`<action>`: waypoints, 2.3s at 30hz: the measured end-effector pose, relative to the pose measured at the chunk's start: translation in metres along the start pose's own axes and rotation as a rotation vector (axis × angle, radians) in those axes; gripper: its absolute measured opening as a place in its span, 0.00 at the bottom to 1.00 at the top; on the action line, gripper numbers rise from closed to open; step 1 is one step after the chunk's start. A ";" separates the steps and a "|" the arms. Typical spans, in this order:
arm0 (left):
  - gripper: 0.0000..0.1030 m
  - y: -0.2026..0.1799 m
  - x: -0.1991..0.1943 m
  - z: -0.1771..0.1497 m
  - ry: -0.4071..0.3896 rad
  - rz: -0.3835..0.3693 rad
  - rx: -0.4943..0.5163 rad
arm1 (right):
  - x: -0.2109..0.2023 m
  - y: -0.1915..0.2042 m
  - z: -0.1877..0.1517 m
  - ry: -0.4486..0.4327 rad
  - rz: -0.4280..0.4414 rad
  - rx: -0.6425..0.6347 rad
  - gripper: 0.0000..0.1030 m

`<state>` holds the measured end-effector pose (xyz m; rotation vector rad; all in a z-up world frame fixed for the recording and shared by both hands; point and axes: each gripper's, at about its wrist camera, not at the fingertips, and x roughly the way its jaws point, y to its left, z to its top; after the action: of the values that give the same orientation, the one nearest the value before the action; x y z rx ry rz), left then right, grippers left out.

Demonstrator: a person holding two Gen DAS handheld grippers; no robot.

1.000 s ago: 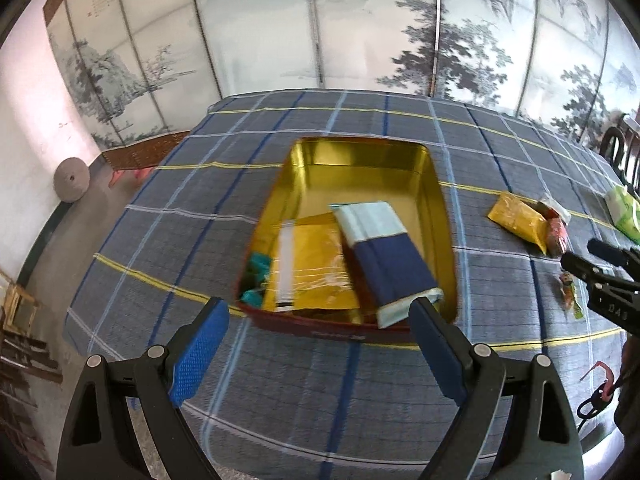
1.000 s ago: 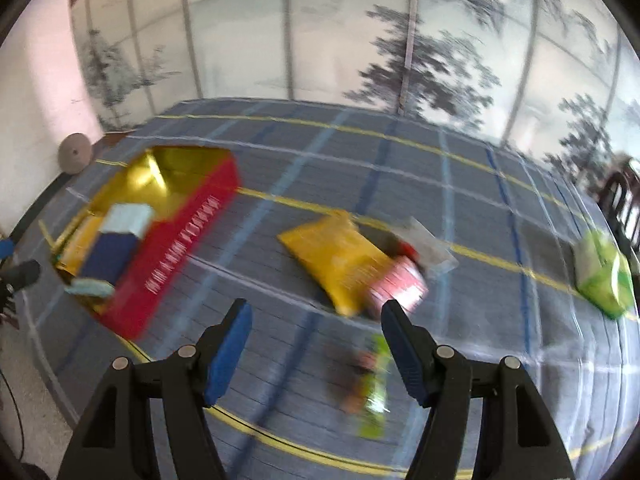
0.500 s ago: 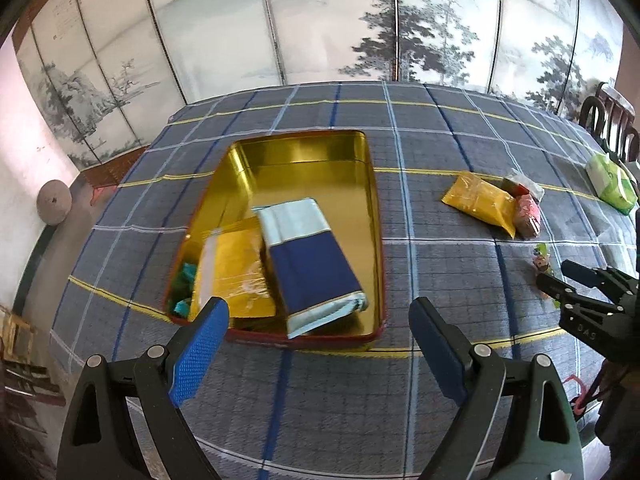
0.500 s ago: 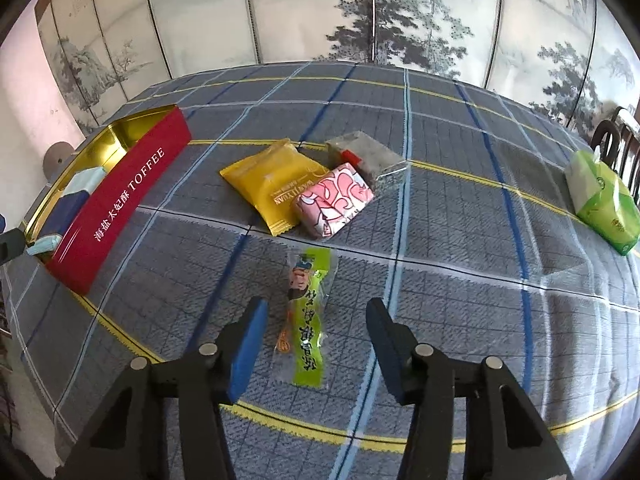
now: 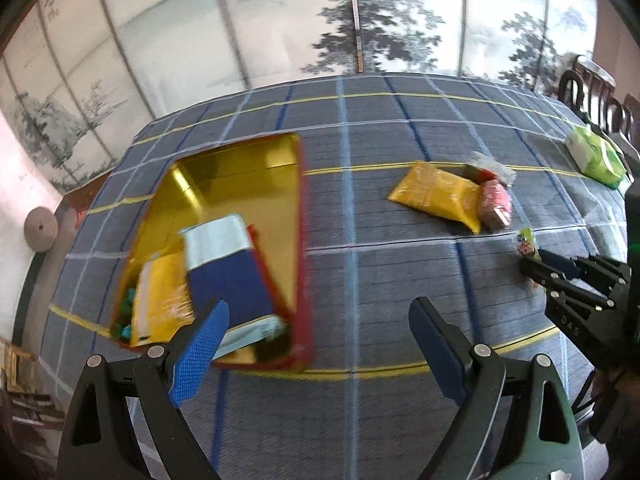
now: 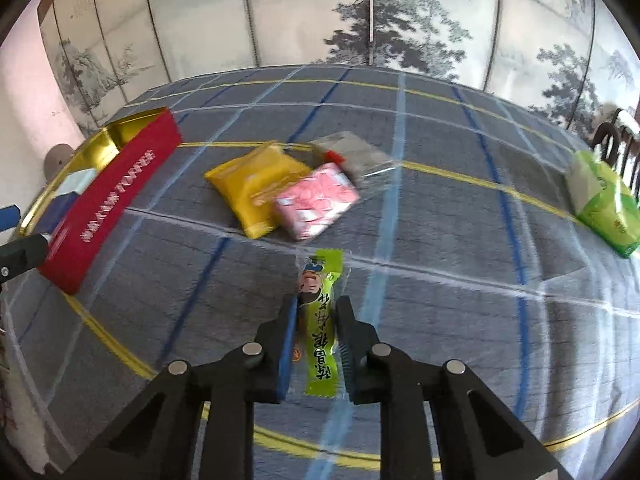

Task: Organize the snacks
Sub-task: 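Grasp the green-labelled stick snack with the right gripper, then grasp the pink heart-patterned box with the left gripper while the right gripper holds the stick snack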

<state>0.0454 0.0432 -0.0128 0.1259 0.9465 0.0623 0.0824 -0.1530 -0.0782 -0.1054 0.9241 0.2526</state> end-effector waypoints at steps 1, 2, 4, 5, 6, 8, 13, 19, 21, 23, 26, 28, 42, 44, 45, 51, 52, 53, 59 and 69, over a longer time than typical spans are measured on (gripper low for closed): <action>0.87 -0.005 0.001 0.001 -0.007 -0.011 0.009 | 0.001 -0.005 0.000 -0.002 -0.016 0.000 0.19; 0.87 -0.012 0.003 0.003 -0.009 -0.021 0.020 | 0.001 -0.011 0.000 -0.003 -0.030 0.005 0.19; 0.87 -0.025 0.006 0.007 -0.012 -0.042 0.048 | 0.004 -0.030 0.004 -0.009 -0.057 0.029 0.19; 0.87 -0.030 0.007 0.008 -0.016 -0.048 0.059 | 0.005 -0.039 0.005 -0.012 -0.075 0.041 0.19; 0.87 -0.038 0.009 0.010 -0.019 -0.049 0.075 | 0.007 -0.050 0.008 -0.017 -0.091 0.055 0.19; 0.87 -0.050 0.011 0.013 -0.024 -0.059 0.100 | 0.009 -0.066 0.012 -0.024 -0.117 0.074 0.19; 0.86 -0.074 0.020 0.023 -0.028 -0.098 0.124 | 0.017 -0.105 0.020 -0.042 -0.177 0.106 0.19; 0.81 -0.103 0.033 0.033 -0.039 -0.109 0.161 | 0.022 -0.129 0.027 -0.046 -0.208 0.163 0.19; 0.80 -0.113 0.037 0.036 -0.038 -0.114 0.184 | 0.024 -0.131 0.029 -0.045 -0.212 0.160 0.19; 0.80 -0.122 0.040 0.039 -0.040 -0.119 0.202 | 0.025 -0.130 0.030 -0.044 -0.218 0.155 0.19; 0.79 -0.132 0.044 0.043 -0.053 -0.125 0.218 | 0.026 -0.131 0.031 -0.044 -0.217 0.155 0.19; 0.75 -0.138 0.047 0.046 -0.058 -0.130 0.223 | 0.027 -0.130 0.031 -0.044 -0.214 0.158 0.19; 0.64 -0.145 0.068 0.065 -0.058 -0.171 0.199 | 0.026 -0.134 0.030 -0.047 -0.204 0.165 0.19; 0.64 -0.142 0.067 0.063 -0.065 -0.200 0.186 | 0.026 -0.134 0.030 -0.047 -0.204 0.166 0.19; 0.64 -0.141 0.066 0.063 -0.070 -0.205 0.183 | 0.026 -0.134 0.030 -0.047 -0.204 0.166 0.19; 0.64 -0.142 0.073 0.066 -0.048 -0.215 0.185 | 0.027 -0.135 0.030 -0.047 -0.200 0.171 0.19; 0.64 -0.143 0.075 0.066 -0.039 -0.217 0.186 | 0.027 -0.135 0.030 -0.047 -0.199 0.171 0.19; 0.64 -0.144 0.078 0.066 -0.029 -0.218 0.186 | 0.027 -0.135 0.030 -0.047 -0.199 0.171 0.19; 0.53 -0.149 0.089 0.066 0.004 -0.197 0.183 | 0.027 -0.136 0.029 -0.049 -0.194 0.175 0.19; 0.31 -0.155 0.088 0.060 0.025 -0.232 0.226 | 0.027 -0.135 0.029 -0.049 -0.194 0.175 0.20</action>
<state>0.1451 -0.1052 -0.0697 0.2235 0.9860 -0.2588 0.1562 -0.2733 -0.0849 -0.0263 0.8774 -0.0059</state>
